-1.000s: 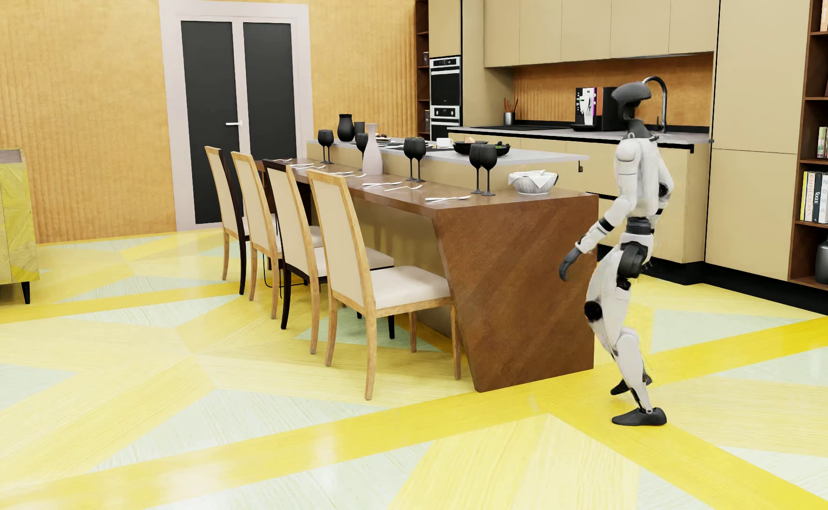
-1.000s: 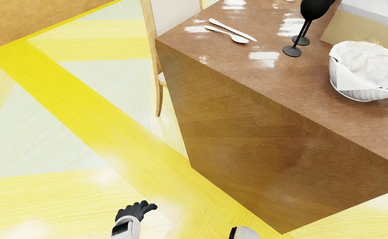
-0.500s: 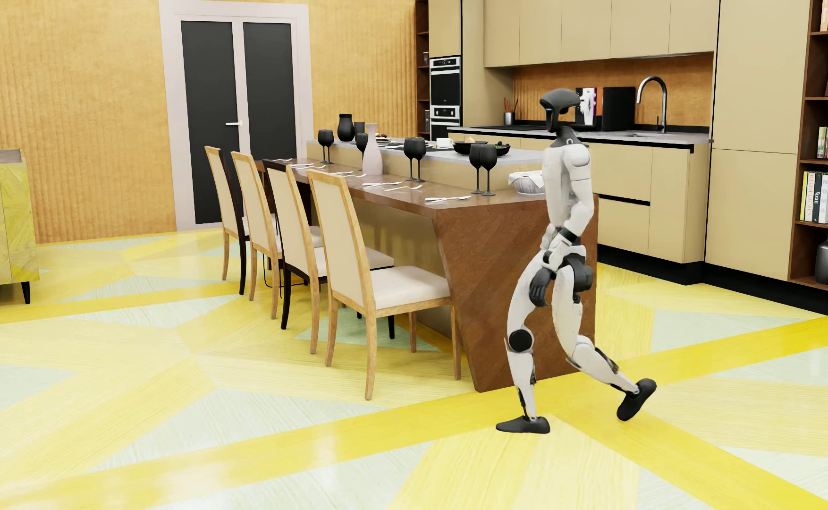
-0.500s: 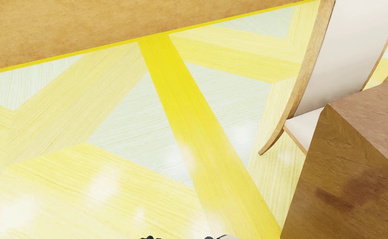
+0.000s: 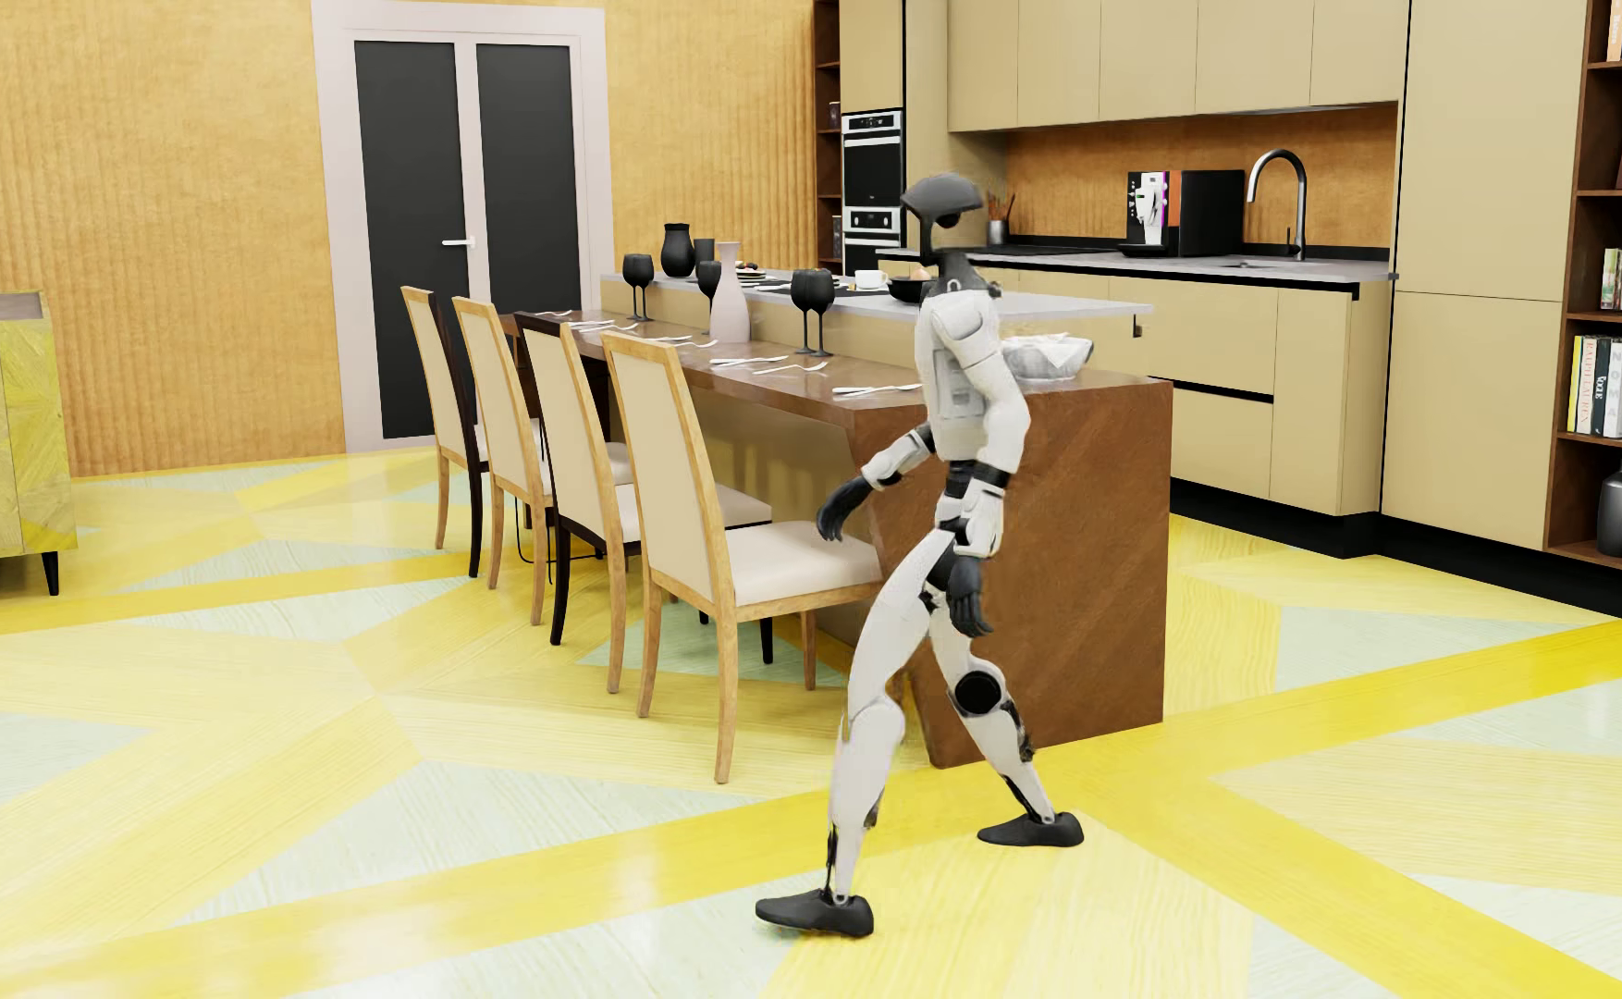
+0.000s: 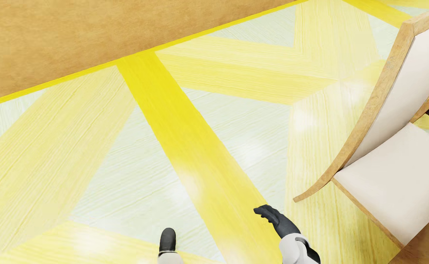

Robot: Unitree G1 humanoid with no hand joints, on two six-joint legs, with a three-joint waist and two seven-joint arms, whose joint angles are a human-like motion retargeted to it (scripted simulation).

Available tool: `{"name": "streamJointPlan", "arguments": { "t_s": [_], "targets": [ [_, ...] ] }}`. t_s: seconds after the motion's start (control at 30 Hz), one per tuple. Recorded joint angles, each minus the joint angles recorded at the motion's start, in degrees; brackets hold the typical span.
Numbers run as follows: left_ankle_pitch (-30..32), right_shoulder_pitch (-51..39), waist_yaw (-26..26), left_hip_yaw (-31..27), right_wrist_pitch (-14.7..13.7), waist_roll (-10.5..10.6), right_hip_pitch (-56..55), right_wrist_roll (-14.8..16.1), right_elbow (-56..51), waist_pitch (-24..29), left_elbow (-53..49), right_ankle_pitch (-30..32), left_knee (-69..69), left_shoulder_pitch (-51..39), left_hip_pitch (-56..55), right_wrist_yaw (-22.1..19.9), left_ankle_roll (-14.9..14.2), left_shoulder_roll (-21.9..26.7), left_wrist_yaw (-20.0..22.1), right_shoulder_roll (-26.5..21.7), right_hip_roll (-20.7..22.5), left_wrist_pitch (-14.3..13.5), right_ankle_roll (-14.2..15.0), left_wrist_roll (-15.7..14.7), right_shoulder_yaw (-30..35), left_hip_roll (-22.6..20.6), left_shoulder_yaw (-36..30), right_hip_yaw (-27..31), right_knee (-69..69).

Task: Walk to the chair

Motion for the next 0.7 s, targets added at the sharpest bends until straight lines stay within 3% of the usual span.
{"name": "streamJointPlan", "arguments": {
  "t_s": [0.03,0.07,0.1,0.17,0.23,0.27,0.3,0.33,0.37,0.4,0.43,0.47,0.53,0.57,0.6,0.7],
  "targets": [
    [2.0,0.6,-0.1,-5.0,0.2,-0.3,0.0,0.4,0.4,0.0,0.1,-2.4,-0.9,-0.5,0.6,0.5,2.4,0.3,0.5,0.0,-0.6,0.1,1.3,1.1,1.1,1.3,0.1,4.0,1.3],
    [5.5,1.4,-0.4,-9.7,0.1,-0.4,-0.4,0.7,1.1,-0.1,0.4,-4.7,0.8,-1.4,1.8,0.7,-1.1,1.1,0.5,-0.4,-1.1,0.1,2.8,1.0,2.2,2.3,0.7,8.2,3.7],
    [3.7,2.4,-1.3,-8.1,0.5,-0.4,-0.9,0.6,2.1,-0.1,1.2,-6.0,5.9,-2.8,2.1,0.9,-5.4,2.0,0.7,-1.7,-2.0,0.2,4.3,1.2,2.7,2.2,0.9,12.0,6.0],
    [-4.8,6.1,-3.4,-3.7,3.2,-1.1,-2.2,1.8,5.0,0.7,4.3,-2.7,17.8,-8.4,0.8,-1.7,-5.6,3.4,0.5,-3.8,-4.6,2.0,4.7,2.8,-2.3,1.5,1.2,18.4,10.9],
    [-7.9,11.3,-4.2,-0.1,11.3,-2.1,-4.7,7.5,10.6,1.2,5.8,7.4,18.8,-17.1,3.1,-12.2,-4.6,4.6,-0.3,0.9,-7.0,6.0,-0.4,5.0,-16.4,-0.5,2.1,19.3,14.7],
    [-7.7,12.2,-4.1,2.3,15.6,-2.3,-6.8,11.8,14.8,1.2,4.4,12.2,16.5,-20.9,5.3,-15.7,-3.4,6.2,-0.4,3.2,-8.2,5.7,-3.1,5.6,-22.9,-0.8,2.4,17.7,16.2],
    [-7.2,12.8,-3.8,5.0,18.1,-2.6,-9.0,14.3,18.9,1.1,1.5,13.5,13.7,-23.9,7.4,-16.0,-2.4,7.7,1.3,3.9,-9.3,4.9,-4.7,4.6,-26.0,-0.5,3.7,14.6,16.9],
    [-6.6,14.0,-3.6,7.4,19.3,-2.9,-10.9,12.2,23.2,0.9,-2.0,12.0,11.2,-26.2,9.0,-10.9,-1.4,9.2,3.5,2.6,-9.7,2.4,-4.3,2.4,-23.3,-0.3,5.0,11.5,17.3],
    [-6.2,15.6,-3.5,9.5,16.7,-3.2,-12.3,7.0,26.1,0.8,-5.4,11.6,9.3,-28.3,10.2,-3.9,-0.5,10.7,4.6,0.3,-9.8,-0.2,-3.1,-1.2,-17.2,-0.2,6.3,8.0,17.1],
    [-6.2,17.5,-3.5,11.2,11.7,-3.7,-13.2,1.0,27.3,0.7,-8.2,11.5,8.6,-30.2,10.8,2.8,0.2,12.8,4.7,-2.2,-10.2,-3.6,-1.6,-4.3,-11.0,-0.2,6.2,3.3,16.1],
    [-6.5,19.4,-3.5,12.7,8.0,-4.3,-13.2,-3.4,26.7,0.6,-10.5,13.0,8.4,-32.0,11.2,7.4,0.8,15.7,4.0,-3.7,-10.0,-6.4,-0.7,-5.6,-7.5,-0.3,5.2,-0.9,13.5],
    [-6.8,21.0,-3.4,14.2,5.9,-5.1,-12.3,-5.5,25.1,0.6,-12.4,16.9,8.0,-34.0,11.8,9.5,1.3,18.8,3.0,-3.7,-11.1,-8.2,1.0,-4.8,-6.9,-0.5,3.6,-8.1,9.7],
    [-7.1,23.0,-3.0,17.7,5.3,-6.8,-6.5,-3.7,22.0,0.2,-14.8,17.0,6.7,-37.2,13.4,8.8,2.3,22.4,2.1,-0.9,-17.3,-8.5,-0.7,-0.8,-11.0,-1.4,1.3,-30.7,3.7],
    [-6.9,22.5,-3.0,19.5,4.9,-7.5,-4.1,-2.6,21.3,0.1,-15.9,16.8,5.3,-37.4,14.5,8.2,2.6,22.4,2.0,0.1,-18.2,-7.3,-1.8,0.9,-12.1,-1.8,1.4,-37.5,-0.1],
    [-6.6,21.4,-3.2,21.3,4.6,-8.1,-2.7,-3.2,20.5,0.0,-17.2,17.4,4.0,-36.9,15.7,7.6,3.0,21.1,2.6,0.1,-18.4,-5.5,-0.6,1.7,-11.6,-2.2,2.1,-40.3,-3.1],
    [-6.3,17.5,-3.6,25.6,4.3,-9.1,-2.8,-5.6,16.3,-0.3,-19.8,19.1,2.4,-33.3,17.2,4.9,3.8,15.7,2.8,-1.6,-18.0,-3.2,3.2,2.0,-9.3,-3.0,2.1,-37.5,-8.3]
  ]
}}
